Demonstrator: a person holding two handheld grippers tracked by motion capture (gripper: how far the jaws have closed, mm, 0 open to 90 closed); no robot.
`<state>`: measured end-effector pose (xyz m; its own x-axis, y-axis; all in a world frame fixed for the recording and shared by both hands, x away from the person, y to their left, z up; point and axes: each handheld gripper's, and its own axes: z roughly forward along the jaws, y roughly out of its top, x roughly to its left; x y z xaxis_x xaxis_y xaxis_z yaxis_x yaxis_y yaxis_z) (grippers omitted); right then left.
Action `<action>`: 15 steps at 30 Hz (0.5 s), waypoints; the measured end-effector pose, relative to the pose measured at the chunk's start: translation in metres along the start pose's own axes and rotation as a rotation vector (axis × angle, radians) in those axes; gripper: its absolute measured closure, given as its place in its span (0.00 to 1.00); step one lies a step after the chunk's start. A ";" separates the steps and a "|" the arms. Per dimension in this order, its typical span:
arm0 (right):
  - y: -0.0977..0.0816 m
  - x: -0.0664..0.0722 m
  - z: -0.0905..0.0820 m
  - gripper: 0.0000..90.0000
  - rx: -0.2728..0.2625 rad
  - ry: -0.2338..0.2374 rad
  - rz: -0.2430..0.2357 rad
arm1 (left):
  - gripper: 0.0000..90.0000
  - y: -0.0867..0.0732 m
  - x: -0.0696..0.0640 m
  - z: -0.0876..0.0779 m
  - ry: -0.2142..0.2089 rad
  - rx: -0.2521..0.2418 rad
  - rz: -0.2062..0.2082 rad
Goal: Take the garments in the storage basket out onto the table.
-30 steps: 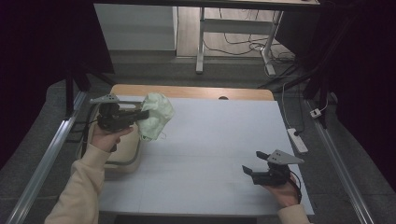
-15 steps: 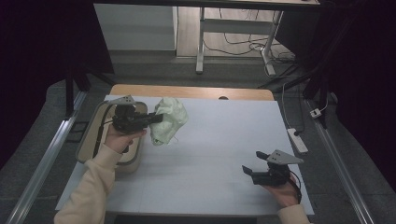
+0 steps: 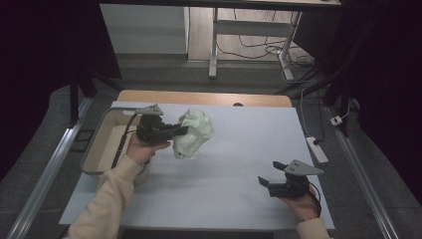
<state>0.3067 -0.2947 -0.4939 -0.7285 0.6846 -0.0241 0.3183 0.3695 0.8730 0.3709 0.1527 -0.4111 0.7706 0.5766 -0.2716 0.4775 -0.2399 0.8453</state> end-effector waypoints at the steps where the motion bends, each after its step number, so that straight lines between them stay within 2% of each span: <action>1: 0.000 0.000 0.000 0.19 -0.001 0.000 0.000 | 0.90 0.000 -0.001 0.004 -0.004 0.008 0.002; 8: 0.000 0.000 -0.001 0.19 0.000 -0.004 -0.001 | 0.90 -0.001 -0.007 0.031 -0.025 0.069 0.026; 15: 0.000 -0.001 0.000 0.19 -0.004 -0.002 0.004 | 0.90 -0.001 -0.011 0.048 -0.042 0.101 0.036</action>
<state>0.3071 -0.2958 -0.4941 -0.7262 0.6871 -0.0212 0.3188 0.3639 0.8752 0.3825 0.1090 -0.4314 0.8039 0.5333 -0.2633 0.4879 -0.3382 0.8047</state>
